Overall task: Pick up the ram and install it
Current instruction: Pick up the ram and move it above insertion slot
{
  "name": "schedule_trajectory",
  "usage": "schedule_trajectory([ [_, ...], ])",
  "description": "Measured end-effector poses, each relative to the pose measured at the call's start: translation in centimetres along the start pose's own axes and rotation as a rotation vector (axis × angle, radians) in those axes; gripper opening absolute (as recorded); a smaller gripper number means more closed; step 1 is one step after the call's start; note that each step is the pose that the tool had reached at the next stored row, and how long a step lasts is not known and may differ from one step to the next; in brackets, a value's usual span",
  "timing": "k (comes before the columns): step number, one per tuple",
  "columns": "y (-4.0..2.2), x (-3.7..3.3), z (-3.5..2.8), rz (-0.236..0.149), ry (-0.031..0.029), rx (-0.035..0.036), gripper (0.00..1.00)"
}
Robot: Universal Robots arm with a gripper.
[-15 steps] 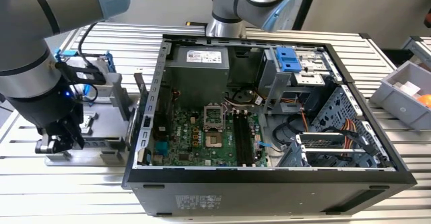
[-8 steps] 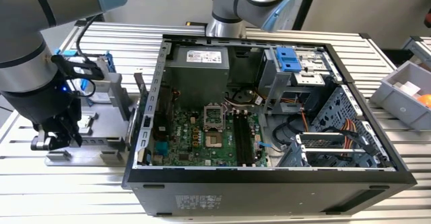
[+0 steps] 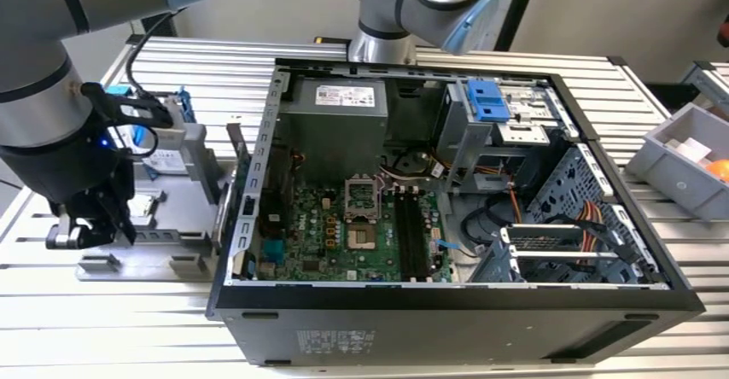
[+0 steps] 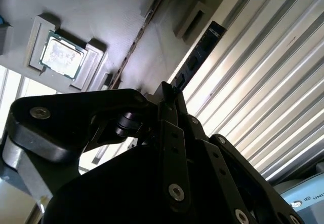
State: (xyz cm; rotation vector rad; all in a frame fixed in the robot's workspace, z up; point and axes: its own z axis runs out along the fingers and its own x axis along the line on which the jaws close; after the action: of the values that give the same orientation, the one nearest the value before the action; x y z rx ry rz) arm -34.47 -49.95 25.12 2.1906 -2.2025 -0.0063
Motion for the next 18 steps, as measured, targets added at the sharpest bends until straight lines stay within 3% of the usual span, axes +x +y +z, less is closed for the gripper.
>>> schedule_trajectory([
  [18, 0.07, 0.05, -2.3, 0.0, 0.0014, 0.0001, 0.0],
])
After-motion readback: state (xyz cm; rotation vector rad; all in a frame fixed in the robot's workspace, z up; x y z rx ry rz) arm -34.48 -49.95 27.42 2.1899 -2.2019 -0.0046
